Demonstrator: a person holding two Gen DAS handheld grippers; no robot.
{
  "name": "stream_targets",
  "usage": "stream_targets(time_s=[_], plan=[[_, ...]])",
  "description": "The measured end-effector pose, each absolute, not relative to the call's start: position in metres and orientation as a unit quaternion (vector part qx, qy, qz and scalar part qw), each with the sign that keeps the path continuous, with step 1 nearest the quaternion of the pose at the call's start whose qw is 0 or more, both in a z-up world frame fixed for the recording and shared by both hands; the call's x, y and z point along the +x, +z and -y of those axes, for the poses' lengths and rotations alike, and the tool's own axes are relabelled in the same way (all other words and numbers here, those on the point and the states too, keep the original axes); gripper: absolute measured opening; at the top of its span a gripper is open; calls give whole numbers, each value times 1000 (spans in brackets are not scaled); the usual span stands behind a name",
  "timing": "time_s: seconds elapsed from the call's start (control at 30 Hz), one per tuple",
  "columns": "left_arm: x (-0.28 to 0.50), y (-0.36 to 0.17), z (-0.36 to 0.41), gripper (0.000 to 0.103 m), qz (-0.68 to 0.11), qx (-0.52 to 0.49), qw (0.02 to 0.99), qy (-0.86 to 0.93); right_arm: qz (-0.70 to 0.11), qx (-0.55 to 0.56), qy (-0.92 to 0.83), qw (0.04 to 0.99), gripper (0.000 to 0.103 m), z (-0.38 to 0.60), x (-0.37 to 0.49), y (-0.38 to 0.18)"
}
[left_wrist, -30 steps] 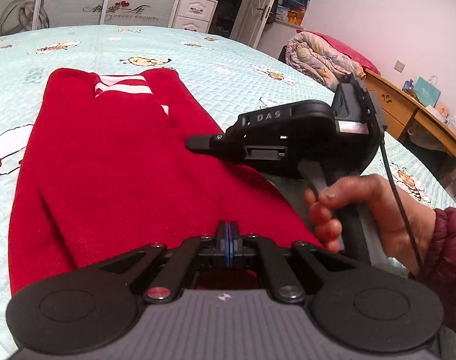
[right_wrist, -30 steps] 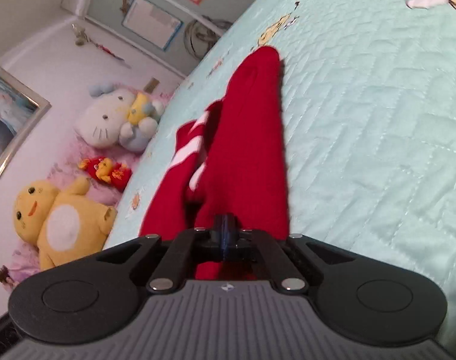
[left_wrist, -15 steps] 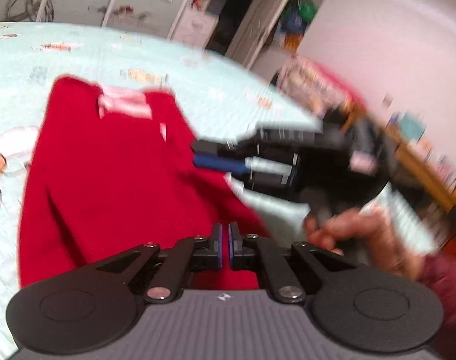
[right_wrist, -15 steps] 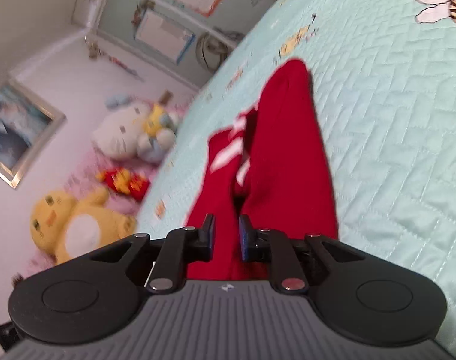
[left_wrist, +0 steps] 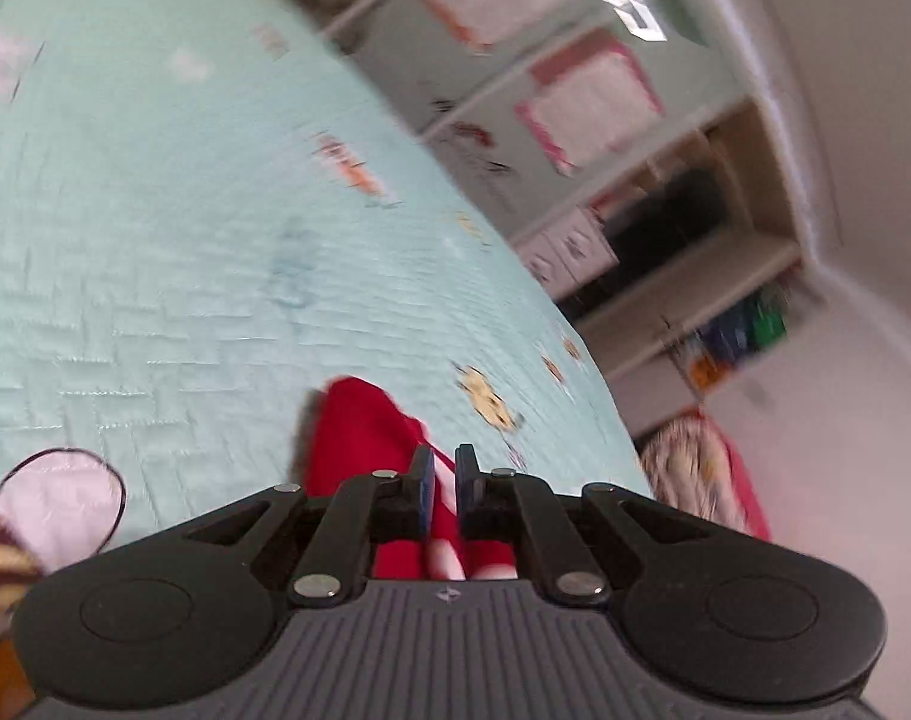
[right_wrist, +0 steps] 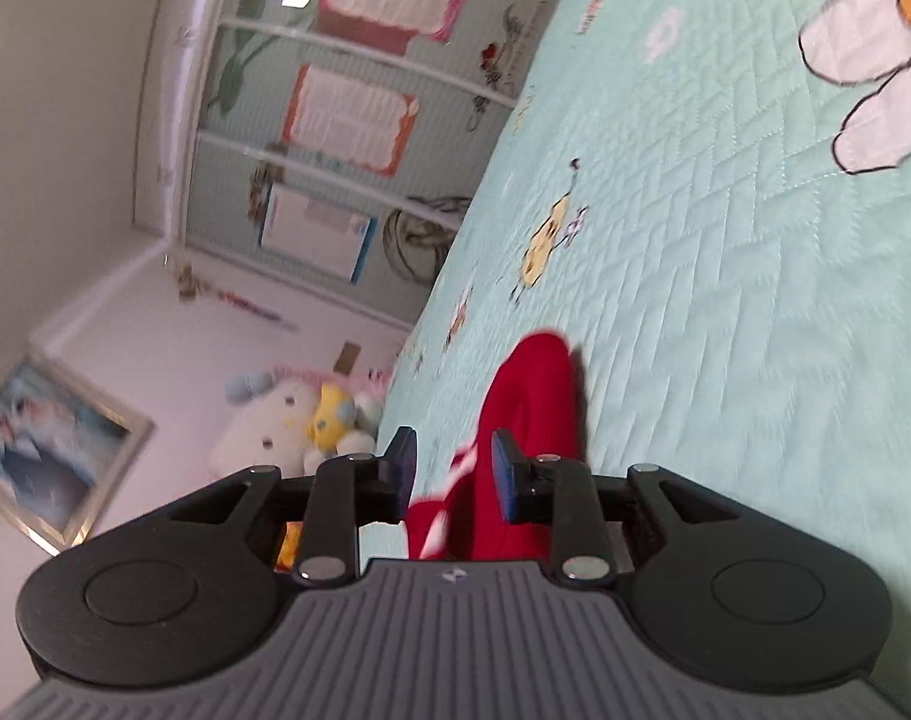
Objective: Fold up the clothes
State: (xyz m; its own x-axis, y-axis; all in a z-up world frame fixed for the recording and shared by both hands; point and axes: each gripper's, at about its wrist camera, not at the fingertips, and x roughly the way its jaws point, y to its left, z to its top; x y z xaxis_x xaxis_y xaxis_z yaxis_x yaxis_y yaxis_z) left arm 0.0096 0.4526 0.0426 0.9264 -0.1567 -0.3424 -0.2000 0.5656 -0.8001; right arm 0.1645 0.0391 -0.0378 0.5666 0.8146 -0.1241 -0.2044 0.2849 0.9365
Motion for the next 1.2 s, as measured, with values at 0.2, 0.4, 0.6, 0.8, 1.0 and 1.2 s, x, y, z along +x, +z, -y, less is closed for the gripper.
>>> stream_targets(time_s=[0.2,0.4,0.6,0.8,1.0,1.2], plan=[[38,22,-466,3,-177,-495,851,4,-302,472,354,749,19,-56,203,-41],[77,19,-447,5,-215,-436,873,-36,-342,406,361,767,8,-85,232,-41],[98,13,-427,5,-282,-342,896,-11,-361,324,349,801,0,-102,235,-36],[101,27,-388,5,-284,-192,938,42,-349,300,347,817,1,-101,227,-25],[103,26,-380,5,-282,-139,947,66,-277,302,335,849,29,-92,211,4],[102,28,-369,5,-280,-123,949,76,-337,229,336,849,20,-116,223,-12]])
